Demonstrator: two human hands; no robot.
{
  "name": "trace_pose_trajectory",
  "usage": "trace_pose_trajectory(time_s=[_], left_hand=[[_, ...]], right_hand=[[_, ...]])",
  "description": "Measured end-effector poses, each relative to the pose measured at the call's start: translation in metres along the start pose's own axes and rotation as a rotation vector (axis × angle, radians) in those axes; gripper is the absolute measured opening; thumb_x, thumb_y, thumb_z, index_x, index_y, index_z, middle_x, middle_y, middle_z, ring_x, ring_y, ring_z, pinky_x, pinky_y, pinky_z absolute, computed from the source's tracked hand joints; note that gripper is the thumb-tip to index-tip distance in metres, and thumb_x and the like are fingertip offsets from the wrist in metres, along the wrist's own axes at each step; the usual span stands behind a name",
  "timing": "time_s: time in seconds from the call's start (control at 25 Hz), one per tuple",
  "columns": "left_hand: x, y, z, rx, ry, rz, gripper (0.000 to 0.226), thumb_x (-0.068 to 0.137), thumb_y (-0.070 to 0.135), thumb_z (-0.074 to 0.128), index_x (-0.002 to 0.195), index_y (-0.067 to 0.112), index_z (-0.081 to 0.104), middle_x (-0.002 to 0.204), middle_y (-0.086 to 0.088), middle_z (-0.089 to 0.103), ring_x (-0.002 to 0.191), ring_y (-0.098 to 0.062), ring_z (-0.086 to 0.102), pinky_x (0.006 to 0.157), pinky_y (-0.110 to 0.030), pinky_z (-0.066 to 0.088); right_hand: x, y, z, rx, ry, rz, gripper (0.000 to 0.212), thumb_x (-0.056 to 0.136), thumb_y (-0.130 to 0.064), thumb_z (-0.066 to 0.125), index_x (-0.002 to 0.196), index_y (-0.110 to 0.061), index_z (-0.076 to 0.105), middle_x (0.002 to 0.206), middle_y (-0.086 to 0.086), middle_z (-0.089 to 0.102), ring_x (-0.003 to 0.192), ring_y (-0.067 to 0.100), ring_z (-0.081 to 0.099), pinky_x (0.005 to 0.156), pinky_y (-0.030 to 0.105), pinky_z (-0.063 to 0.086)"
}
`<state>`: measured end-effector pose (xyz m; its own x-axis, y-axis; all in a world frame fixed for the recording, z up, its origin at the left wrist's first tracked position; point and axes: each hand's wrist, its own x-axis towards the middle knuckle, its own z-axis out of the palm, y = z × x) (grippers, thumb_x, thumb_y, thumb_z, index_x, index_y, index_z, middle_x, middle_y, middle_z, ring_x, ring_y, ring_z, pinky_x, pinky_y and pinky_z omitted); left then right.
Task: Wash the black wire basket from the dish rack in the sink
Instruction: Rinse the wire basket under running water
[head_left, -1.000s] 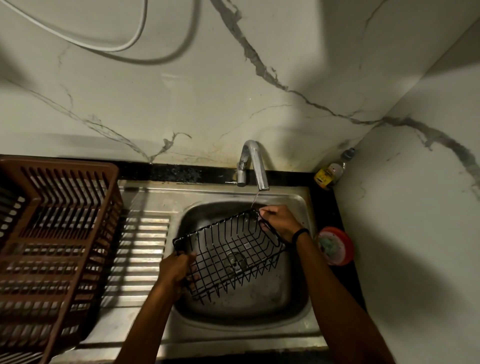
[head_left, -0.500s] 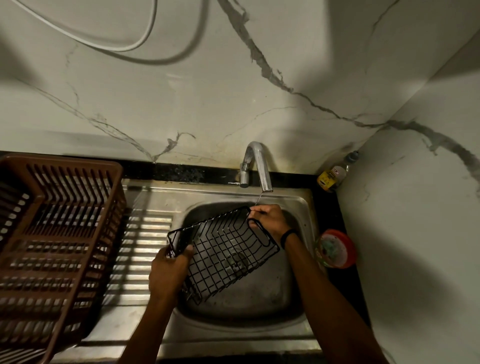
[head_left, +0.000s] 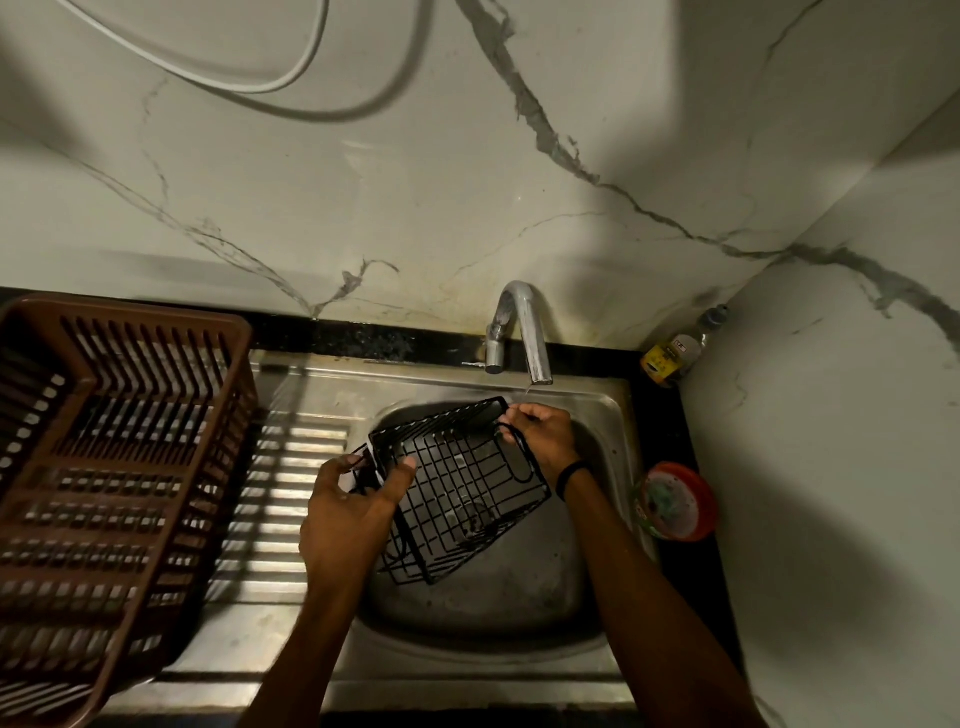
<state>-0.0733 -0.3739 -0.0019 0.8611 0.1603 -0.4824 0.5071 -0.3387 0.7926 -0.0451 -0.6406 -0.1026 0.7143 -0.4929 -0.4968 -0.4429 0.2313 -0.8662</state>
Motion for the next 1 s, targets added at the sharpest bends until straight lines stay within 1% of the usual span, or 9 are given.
trace_pose_trajectory(time_s=[0.12, 0.24, 0.32, 0.4, 0.6, 0.76, 0.84, 0.92, 1.0], left_hand=[[-0.003, 0.009, -0.001, 0.087, 0.024, 0.011, 0.079, 0.054, 0.081, 0.078, 0.116, 0.040, 0.053, 0.090, 0.008, 0.070, 0.093, -0.022, 0.070, 0.092, -0.053, 0.056], [-0.009, 0.015, -0.004, 0.114, 0.066, 0.035, 0.071, 0.061, 0.072, 0.082, 0.116, 0.038, 0.053, 0.083, 0.011, 0.067, 0.094, -0.022, 0.068, 0.098, -0.053, 0.052], [-0.011, 0.019, -0.009, 0.096, 0.097, 0.051, 0.070, 0.061, 0.070, 0.083, 0.116, 0.037, 0.054, 0.083, 0.010, 0.067, 0.093, -0.022, 0.068, 0.097, -0.052, 0.053], [-0.012, 0.022, -0.014, 0.093, 0.117, 0.065, 0.074, 0.060, 0.071, 0.083, 0.119, 0.037, 0.054, 0.082, 0.007, 0.068, 0.092, -0.023, 0.068, 0.096, -0.053, 0.053], [-0.022, 0.033, -0.014, 0.125, 0.131, 0.100, 0.077, 0.062, 0.069, 0.084, 0.123, 0.036, 0.051, 0.085, 0.010, 0.065, 0.095, -0.024, 0.067, 0.098, -0.053, 0.051], [-0.034, 0.030, -0.002, 0.120, 0.134, 0.130, 0.073, 0.061, 0.070, 0.084, 0.118, 0.042, 0.047, 0.086, 0.022, 0.058, 0.095, -0.021, 0.066, 0.098, -0.050, 0.053], [-0.042, 0.025, 0.006, 0.129, 0.147, 0.188, 0.069, 0.061, 0.072, 0.082, 0.112, 0.046, 0.044, 0.093, 0.018, 0.065, 0.091, -0.016, 0.068, 0.090, -0.045, 0.057], [-0.051, 0.020, 0.014, 0.155, 0.174, 0.255, 0.067, 0.062, 0.069, 0.082, 0.113, 0.040, 0.049, 0.099, 0.015, 0.069, 0.089, -0.013, 0.069, 0.085, -0.036, 0.057], [-0.058, 0.019, 0.019, 0.151, 0.189, 0.284, 0.069, 0.063, 0.065, 0.084, 0.117, 0.033, 0.056, 0.102, 0.014, 0.069, 0.089, -0.012, 0.068, 0.080, -0.027, 0.051]], right_hand=[[0.001, 0.005, -0.002, -0.051, -0.029, 0.000, 0.006, 0.093, -0.013, 0.066, 0.097, -0.013, 0.070, 0.096, 0.012, 0.074, 0.088, 0.026, 0.072, 0.083, 0.039, 0.059], [-0.004, 0.010, -0.003, -0.225, -0.061, -0.027, 0.009, 0.096, -0.019, 0.061, 0.094, -0.020, 0.069, 0.093, 0.007, 0.074, 0.085, 0.021, 0.071, 0.078, 0.035, 0.059], [-0.006, 0.016, -0.005, -0.344, -0.096, -0.048, 0.015, 0.097, -0.027, 0.060, 0.092, -0.018, 0.072, 0.088, 0.003, 0.074, 0.079, 0.016, 0.069, 0.071, 0.033, 0.057], [-0.009, 0.023, -0.006, -0.358, -0.144, -0.017, 0.022, 0.098, -0.030, 0.057, 0.096, -0.014, 0.072, 0.091, 0.006, 0.073, 0.083, 0.021, 0.069, 0.076, 0.034, 0.059], [-0.019, 0.026, -0.003, -0.237, -0.178, 0.021, 0.021, 0.101, -0.023, 0.051, 0.103, -0.010, 0.068, 0.095, 0.006, 0.073, 0.085, 0.022, 0.072, 0.080, 0.031, 0.059], [-0.012, 0.025, 0.002, -0.140, -0.089, 0.053, 0.022, 0.099, -0.026, 0.055, 0.102, -0.008, 0.068, 0.103, 0.017, 0.072, 0.092, 0.025, 0.072, 0.089, 0.041, 0.058], [-0.010, 0.022, 0.006, -0.049, -0.027, 0.107, 0.025, 0.098, -0.030, 0.056, 0.104, -0.009, 0.067, 0.104, 0.015, 0.072, 0.091, 0.024, 0.072, 0.085, 0.040, 0.058], [-0.014, 0.017, 0.009, 0.058, 0.006, 0.162, 0.027, 0.100, -0.034, 0.053, 0.107, -0.011, 0.064, 0.105, 0.012, 0.071, 0.093, 0.024, 0.070, 0.077, 0.037, 0.058], [-0.019, 0.017, 0.009, 0.173, 0.018, 0.204, 0.029, 0.102, -0.035, 0.049, 0.110, -0.010, 0.061, 0.105, 0.012, 0.071, 0.092, 0.024, 0.070, 0.071, 0.036, 0.058]])
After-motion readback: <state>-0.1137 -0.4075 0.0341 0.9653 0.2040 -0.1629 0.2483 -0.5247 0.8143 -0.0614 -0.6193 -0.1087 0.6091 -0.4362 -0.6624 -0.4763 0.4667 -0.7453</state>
